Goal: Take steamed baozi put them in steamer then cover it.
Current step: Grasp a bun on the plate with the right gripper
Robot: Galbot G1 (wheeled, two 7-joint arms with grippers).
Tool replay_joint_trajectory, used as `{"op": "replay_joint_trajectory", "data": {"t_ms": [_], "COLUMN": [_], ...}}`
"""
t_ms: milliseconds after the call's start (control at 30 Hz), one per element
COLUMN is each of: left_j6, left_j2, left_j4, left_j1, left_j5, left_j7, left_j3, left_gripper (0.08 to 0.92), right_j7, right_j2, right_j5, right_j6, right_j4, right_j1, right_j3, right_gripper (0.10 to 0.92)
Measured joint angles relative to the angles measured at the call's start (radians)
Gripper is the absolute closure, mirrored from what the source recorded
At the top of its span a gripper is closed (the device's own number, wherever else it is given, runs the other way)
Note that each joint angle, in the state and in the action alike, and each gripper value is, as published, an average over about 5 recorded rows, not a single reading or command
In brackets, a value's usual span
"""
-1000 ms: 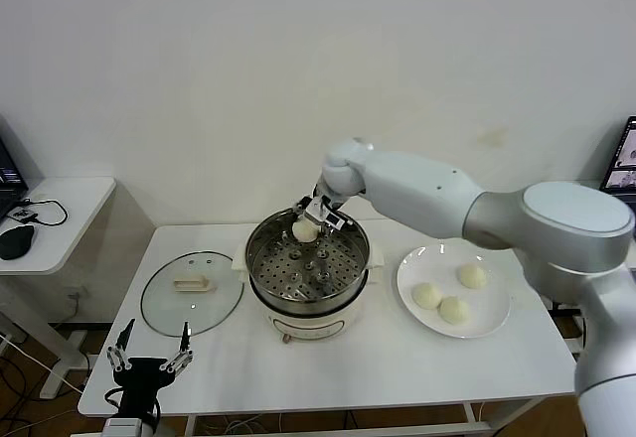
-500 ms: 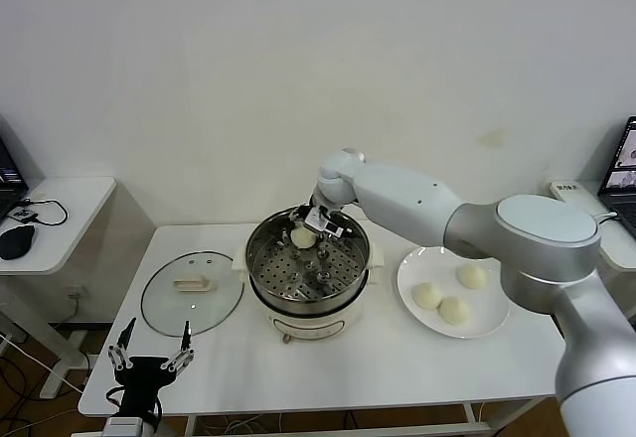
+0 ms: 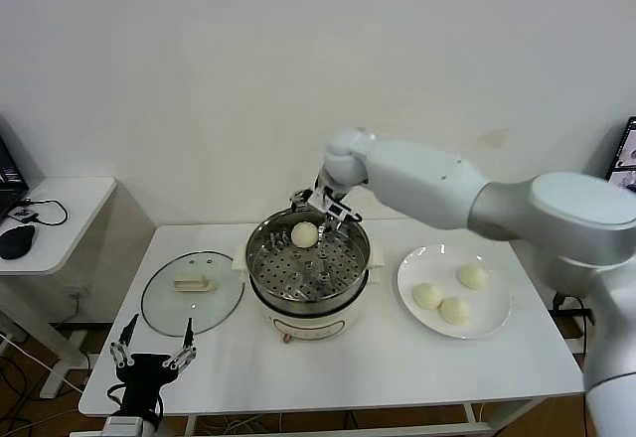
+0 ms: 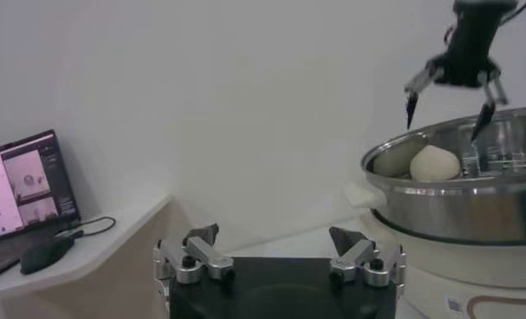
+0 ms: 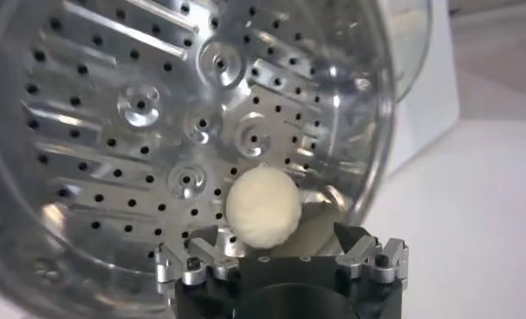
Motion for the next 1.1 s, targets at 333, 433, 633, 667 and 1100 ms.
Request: {"op": "replay_joint_trajectory", "data": {"t_ms": [333, 433, 633, 667, 1100], "left_j6": [0.014, 0.017, 0.019, 0.020, 0.023], "left_j2": [0.019, 0.021, 0.028, 0.028, 0.028], "left_j4": [-0.021, -0.021, -0.016, -0.015, 0.011], "left_j1": [-0.005, -0.012, -0.016, -0.016, -0.023], "left_j5": [-0.018, -0.020, -0.019, -0.019, -0.015], "left_j7": [0.007, 0.008, 0.010, 0.011, 0.016], "left_j3": [-0.006, -0.001, 0.002, 0.001, -0.003], "left_gripper": [0.177, 0.177, 0.177, 0.177, 0.177], "right_j7": [-0.050, -0.051, -0.044, -0.043, -0.030], "right_j2": [-0.278, -0.368, -0.524, -0.545, -0.658], "right_j5": [0.120, 0.127, 0.108, 0.101, -0.037], "right_j6": [-0.239, -0.284, -0.340, -0.345, -0.371], "right_j4": [0.224, 0.281, 0.351, 0.358, 0.356], "right_j1": [0.072, 0.055, -0.047, -0.071, -0.438], "right_j3": [-0.001, 0.018, 0.090, 0.107, 0.361], "right_gripper": [0.202, 0.203, 0.202, 0.202, 0.203]}}
